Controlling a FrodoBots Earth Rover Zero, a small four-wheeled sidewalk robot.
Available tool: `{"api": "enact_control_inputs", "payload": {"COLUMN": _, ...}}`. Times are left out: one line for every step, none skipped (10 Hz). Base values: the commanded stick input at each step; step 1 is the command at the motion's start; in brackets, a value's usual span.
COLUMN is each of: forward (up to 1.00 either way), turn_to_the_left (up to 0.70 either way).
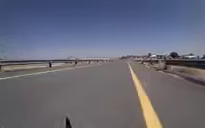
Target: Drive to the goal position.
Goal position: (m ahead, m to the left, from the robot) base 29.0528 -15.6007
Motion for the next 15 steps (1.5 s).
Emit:
{"api": "enact_control_inputs", "payload": {"forward": 1.00, "turn_to_the_left": 0.00}}
{"api": "enact_control_inputs", "payload": {"forward": 1.00, "turn_to_the_left": 0.00}}
{"api": "enact_control_inputs", "payload": {"forward": 1.00, "turn_to_the_left": -0.10}}
{"api": "enact_control_inputs", "payload": {"forward": 1.00, "turn_to_the_left": -0.22}}
{"api": "enact_control_inputs", "payload": {"forward": 1.00, "turn_to_the_left": 0.00}}
{"api": "enact_control_inputs", "payload": {"forward": 1.00, "turn_to_the_left": 0.00}}
{"api": "enact_control_inputs", "payload": {"forward": 1.00, "turn_to_the_left": 0.00}}
{"api": "enact_control_inputs", "payload": {"forward": 1.00, "turn_to_the_left": 0.00}}
{"api": "enact_control_inputs", "payload": {"forward": 1.00, "turn_to_the_left": 0.00}}
{"api": "enact_control_inputs", "payload": {"forward": 1.00, "turn_to_the_left": 0.00}}
{"api": "enact_control_inputs", "payload": {"forward": 1.00, "turn_to_the_left": 0.00}}
{"api": "enact_control_inputs", "payload": {"forward": 1.00, "turn_to_the_left": 0.00}}
{"api": "enact_control_inputs", "payload": {"forward": 1.00, "turn_to_the_left": 0.00}}
{"api": "enact_control_inputs", "payload": {"forward": 1.00, "turn_to_the_left": 0.00}}
{"api": "enact_control_inputs", "payload": {"forward": 1.00, "turn_to_the_left": 0.00}}
